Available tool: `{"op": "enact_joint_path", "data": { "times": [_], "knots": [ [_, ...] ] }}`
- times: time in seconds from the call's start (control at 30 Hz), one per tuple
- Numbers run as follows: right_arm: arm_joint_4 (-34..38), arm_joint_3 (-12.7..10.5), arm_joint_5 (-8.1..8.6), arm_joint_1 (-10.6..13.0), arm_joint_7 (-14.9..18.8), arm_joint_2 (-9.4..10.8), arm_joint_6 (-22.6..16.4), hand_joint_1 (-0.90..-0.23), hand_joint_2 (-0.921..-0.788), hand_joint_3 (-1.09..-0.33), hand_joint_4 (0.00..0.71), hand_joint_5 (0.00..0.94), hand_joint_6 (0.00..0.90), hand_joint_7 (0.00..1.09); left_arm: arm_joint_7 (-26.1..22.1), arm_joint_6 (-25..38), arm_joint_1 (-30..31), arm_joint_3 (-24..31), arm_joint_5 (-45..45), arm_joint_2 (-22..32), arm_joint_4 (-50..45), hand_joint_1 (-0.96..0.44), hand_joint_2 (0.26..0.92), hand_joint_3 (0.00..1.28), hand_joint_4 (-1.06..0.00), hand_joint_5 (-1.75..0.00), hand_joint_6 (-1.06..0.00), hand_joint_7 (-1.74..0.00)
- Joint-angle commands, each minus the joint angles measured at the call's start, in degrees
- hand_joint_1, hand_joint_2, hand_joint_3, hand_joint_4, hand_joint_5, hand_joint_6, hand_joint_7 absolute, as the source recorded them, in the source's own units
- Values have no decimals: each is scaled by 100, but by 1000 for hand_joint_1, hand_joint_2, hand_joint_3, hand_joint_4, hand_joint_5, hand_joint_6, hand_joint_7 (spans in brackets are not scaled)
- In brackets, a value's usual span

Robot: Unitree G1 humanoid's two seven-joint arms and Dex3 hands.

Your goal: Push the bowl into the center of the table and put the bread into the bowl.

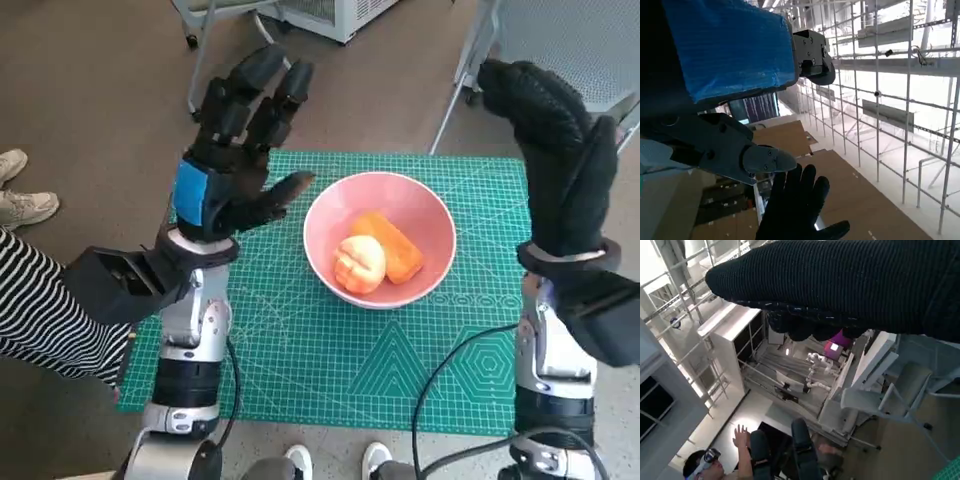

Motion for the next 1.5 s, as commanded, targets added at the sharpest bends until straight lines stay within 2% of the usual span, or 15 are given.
{"op": "enact_joint_path", "data": {
  "times": [0.03, 0.5, 0.87, 1.17, 1.5],
  "knots": [
    [223, 80, -50, -60, 66, 46, -54, -683, -921, -710, 214, 0, 44, 559, -38, -118, -112, 26, -10, 24, 78, -167, 889, 259, -248, -62, 1, -673],
    [517, 91, 180, -183, 304, 54, -65, -698, -921, -720, 200, 0, 25, 571, -70, -320, -115, 67, 30, 119, 212, -201, 890, 246, -244, -54, 1, -663],
    [473, 107, 158, -181, 308, 90, 35, -692, -921, -725, 178, 0, 18, 580, -31, -278, -71, 69, 51, 188, 154, -199, 897, 231, -248, -51, 1, -659],
    [386, 111, 50, -134, 221, 100, 118, -682, -921, -733, 177, 1, 10, 584, -63, -252, -24, 59, 36, 233, 97, -200, 905, 216, -255, -48, 1, -654],
    [295, 82, 40, -49, 204, 117, 183, -692, -921, -733, 181, 3, 10, 590, -67, -240, -11, 53, 44, 255, 111, -209, 915, 192, -252, -39, 0, -650]
  ]
}}
